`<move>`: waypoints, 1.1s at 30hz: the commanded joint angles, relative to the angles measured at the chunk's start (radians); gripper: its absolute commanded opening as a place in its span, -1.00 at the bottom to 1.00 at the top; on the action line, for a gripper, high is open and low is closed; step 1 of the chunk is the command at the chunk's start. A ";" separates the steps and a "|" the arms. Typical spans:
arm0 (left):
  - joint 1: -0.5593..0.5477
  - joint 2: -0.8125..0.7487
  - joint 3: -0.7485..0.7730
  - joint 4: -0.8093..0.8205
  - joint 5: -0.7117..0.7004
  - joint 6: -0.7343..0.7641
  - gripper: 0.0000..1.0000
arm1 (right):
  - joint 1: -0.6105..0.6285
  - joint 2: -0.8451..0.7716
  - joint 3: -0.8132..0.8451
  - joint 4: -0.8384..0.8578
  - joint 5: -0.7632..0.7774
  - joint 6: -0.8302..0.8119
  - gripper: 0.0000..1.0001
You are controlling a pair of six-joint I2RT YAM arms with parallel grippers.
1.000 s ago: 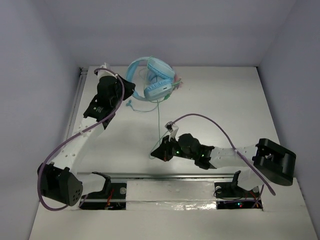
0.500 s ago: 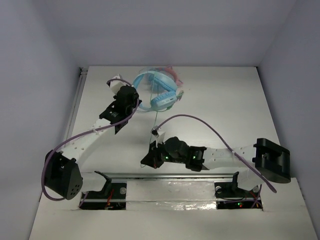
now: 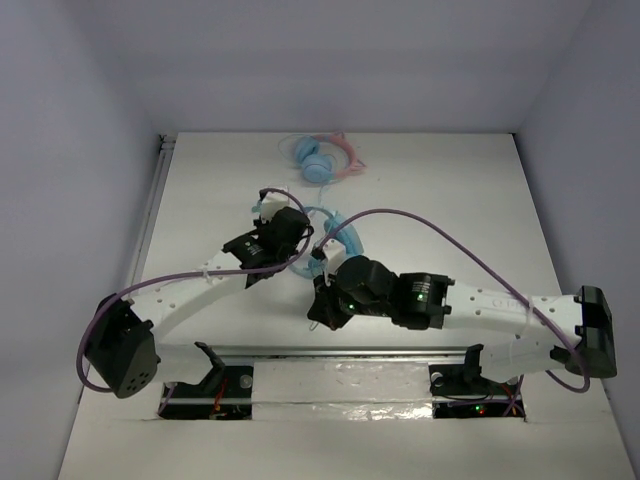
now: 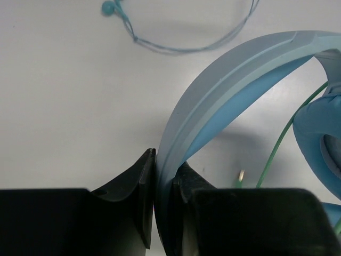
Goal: Wrap the headphones
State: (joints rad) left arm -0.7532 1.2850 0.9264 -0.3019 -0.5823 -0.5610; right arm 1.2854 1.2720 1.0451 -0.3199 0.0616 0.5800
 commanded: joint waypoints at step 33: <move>-0.074 -0.105 0.071 -0.088 0.452 0.490 -1.00 | -0.262 -0.016 0.187 -0.459 0.688 -0.210 -0.64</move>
State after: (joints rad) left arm -0.8242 1.2179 0.9821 -0.3813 -0.1764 -0.1146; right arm 1.0691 1.2636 1.1999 -0.7799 0.5766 0.3477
